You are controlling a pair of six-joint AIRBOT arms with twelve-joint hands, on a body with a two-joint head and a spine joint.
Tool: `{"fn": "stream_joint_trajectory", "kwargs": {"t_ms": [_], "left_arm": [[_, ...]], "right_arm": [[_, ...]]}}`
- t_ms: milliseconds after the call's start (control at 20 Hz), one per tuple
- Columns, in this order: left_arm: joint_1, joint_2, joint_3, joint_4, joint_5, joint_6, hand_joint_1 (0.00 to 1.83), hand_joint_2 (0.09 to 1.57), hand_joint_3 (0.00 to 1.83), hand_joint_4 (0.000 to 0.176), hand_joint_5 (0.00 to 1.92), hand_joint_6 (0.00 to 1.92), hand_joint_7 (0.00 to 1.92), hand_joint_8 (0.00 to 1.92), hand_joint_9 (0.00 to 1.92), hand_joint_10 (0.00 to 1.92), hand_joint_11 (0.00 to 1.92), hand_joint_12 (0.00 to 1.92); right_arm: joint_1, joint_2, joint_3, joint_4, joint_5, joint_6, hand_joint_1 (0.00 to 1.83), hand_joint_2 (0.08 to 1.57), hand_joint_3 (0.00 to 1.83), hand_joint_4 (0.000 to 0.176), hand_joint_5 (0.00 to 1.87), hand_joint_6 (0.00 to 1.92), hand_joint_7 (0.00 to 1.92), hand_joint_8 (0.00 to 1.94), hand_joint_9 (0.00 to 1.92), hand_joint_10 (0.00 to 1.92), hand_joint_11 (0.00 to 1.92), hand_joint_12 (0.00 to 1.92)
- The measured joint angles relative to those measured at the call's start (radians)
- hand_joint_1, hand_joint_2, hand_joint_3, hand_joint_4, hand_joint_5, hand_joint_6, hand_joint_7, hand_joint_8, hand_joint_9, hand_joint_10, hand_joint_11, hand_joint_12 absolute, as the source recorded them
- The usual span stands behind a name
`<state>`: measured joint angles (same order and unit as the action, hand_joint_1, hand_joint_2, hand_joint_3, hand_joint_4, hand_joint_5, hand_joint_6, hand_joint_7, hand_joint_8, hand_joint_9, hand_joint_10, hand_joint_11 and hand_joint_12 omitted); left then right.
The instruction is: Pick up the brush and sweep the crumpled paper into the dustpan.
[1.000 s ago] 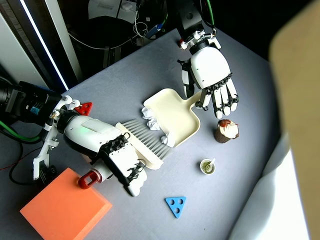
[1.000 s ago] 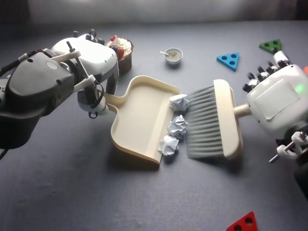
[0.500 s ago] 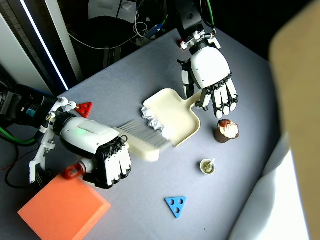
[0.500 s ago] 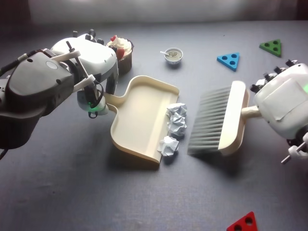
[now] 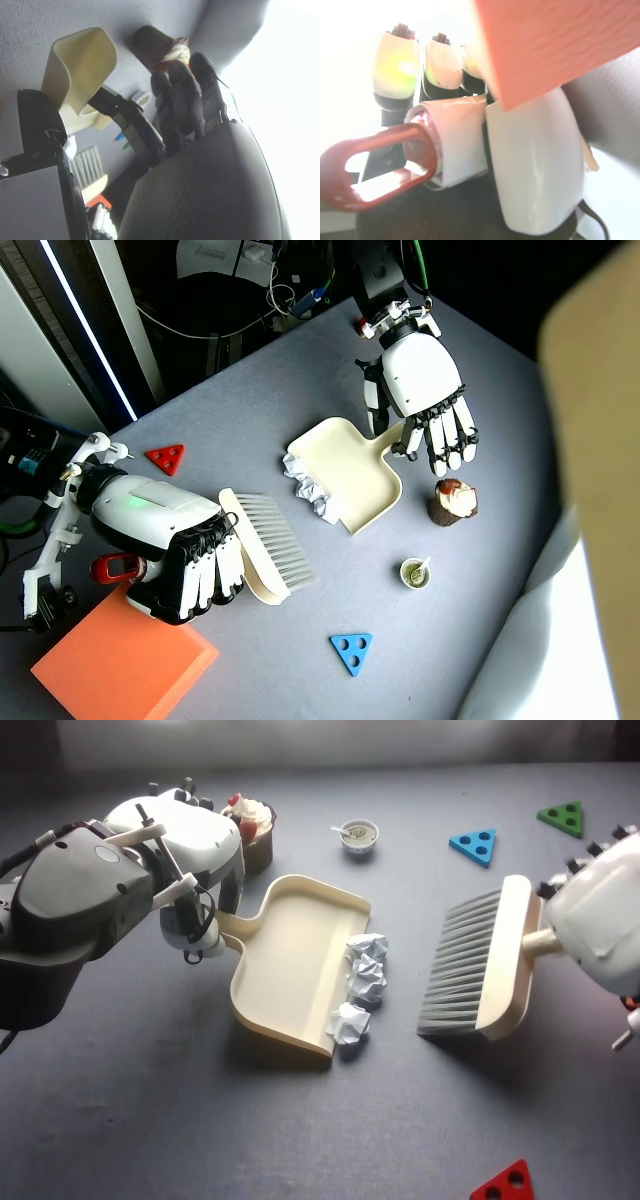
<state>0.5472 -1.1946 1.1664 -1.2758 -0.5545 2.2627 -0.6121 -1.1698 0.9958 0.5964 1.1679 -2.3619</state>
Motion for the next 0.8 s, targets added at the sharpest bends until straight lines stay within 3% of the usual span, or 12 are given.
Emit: {"fn": "stream_joint_trajectory", "kwargs": {"t_ms": [300, 400, 650, 800], "left_arm": [[0.0, -0.001, 0.0, -0.005, 0.0, 0.0, 1.14, 1.03, 0.0, 0.0, 1.18, 0.65, 0.42, 0.0, 0.31, 0.0, 0.0, 0.59], [0.0, -0.006, 0.003, -0.005, 0.0, 0.0, 1.15, 1.03, 0.0, 0.0, 1.18, 0.64, 0.41, 0.0, 0.29, 0.01, 0.0, 0.55], [0.0, -0.006, 0.003, -0.008, 0.0, -0.002, 1.14, 1.03, 0.0, 0.0, 1.18, 0.65, 0.42, 0.0, 0.3, 0.0, 0.0, 0.55], [0.0, -0.006, 0.003, -0.008, 0.0, -0.002, 1.14, 1.03, 0.0, 0.0, 1.18, 0.64, 0.42, 0.0, 0.3, 0.0, 0.0, 0.54]], "right_arm": [[0.078, 0.04, -0.044, -0.031, -0.127, -0.036, 1.6, 1.16, 0.0, 0.11, 0.93, 1.92, 1.03, 1.94, 1.25, 1.92, 1.32, 1.92], [0.091, 0.046, -0.056, -0.035, -0.161, -0.098, 1.59, 1.17, 0.0, 0.121, 0.93, 1.92, 1.05, 1.94, 1.26, 1.92, 1.33, 1.92], [0.143, 0.063, -0.066, -0.027, -0.22, -0.282, 1.56, 1.17, 0.0, 0.125, 0.94, 1.92, 1.04, 1.94, 1.28, 1.92, 1.36, 1.92], [0.209, 0.077, -0.09, 0.127, -0.283, -0.435, 1.57, 1.17, 0.0, 0.125, 0.92, 1.92, 1.03, 1.94, 1.29, 1.92, 1.37, 1.92]]}}
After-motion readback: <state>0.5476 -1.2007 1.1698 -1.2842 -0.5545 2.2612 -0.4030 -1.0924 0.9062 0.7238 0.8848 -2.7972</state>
